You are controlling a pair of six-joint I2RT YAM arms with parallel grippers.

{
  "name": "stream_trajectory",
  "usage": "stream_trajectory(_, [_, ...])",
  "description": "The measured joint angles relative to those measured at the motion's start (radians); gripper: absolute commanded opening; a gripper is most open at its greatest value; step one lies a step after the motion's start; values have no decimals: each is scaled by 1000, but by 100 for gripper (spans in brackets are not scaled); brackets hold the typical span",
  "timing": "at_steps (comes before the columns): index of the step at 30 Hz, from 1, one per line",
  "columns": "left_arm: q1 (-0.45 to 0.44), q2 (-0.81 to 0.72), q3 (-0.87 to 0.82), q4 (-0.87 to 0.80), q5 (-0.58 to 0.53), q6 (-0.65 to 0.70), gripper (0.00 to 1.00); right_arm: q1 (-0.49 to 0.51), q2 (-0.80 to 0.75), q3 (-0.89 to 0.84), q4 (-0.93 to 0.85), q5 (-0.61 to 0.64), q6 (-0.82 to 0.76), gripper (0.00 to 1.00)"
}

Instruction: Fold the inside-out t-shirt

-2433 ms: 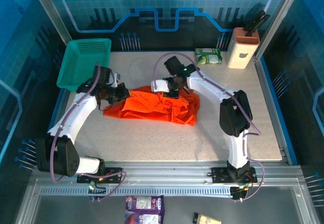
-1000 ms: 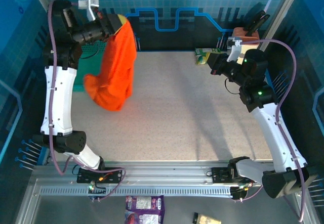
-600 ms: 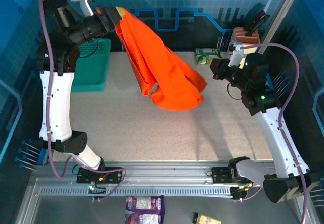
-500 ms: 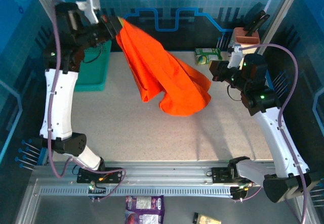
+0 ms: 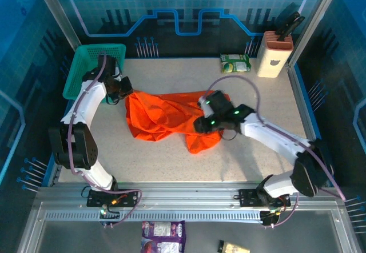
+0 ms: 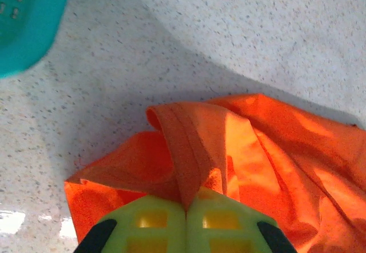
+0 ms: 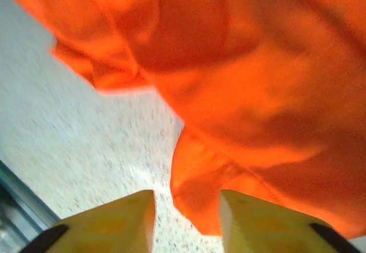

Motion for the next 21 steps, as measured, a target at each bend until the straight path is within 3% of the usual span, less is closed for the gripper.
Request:
stream_trajectory(3, [13, -16, -16, 16, 0, 14, 0, 135, 118, 4, -15, 79, 24, 47])
stream_trajectory(6, [17, -34, -28, 25, 3, 18, 0, 245, 252, 36, -42, 159, 43, 59])
stream_trajectory(12, [19, -59, -42, 37, 12, 18, 0, 331, 444, 128, -109, 305, 63, 60])
stream_trajectory(14, [23, -72, -47, 37, 12, 18, 0, 338, 456, 153, -131, 331, 66, 51])
stream_trajectory(17, [29, -94, -53, 37, 12, 18, 0, 345, 462, 159, -130, 346, 67, 27])
stream_trajectory(21, [31, -116, -53, 37, 12, 18, 0, 333, 462, 148, -128, 415, 70, 4])
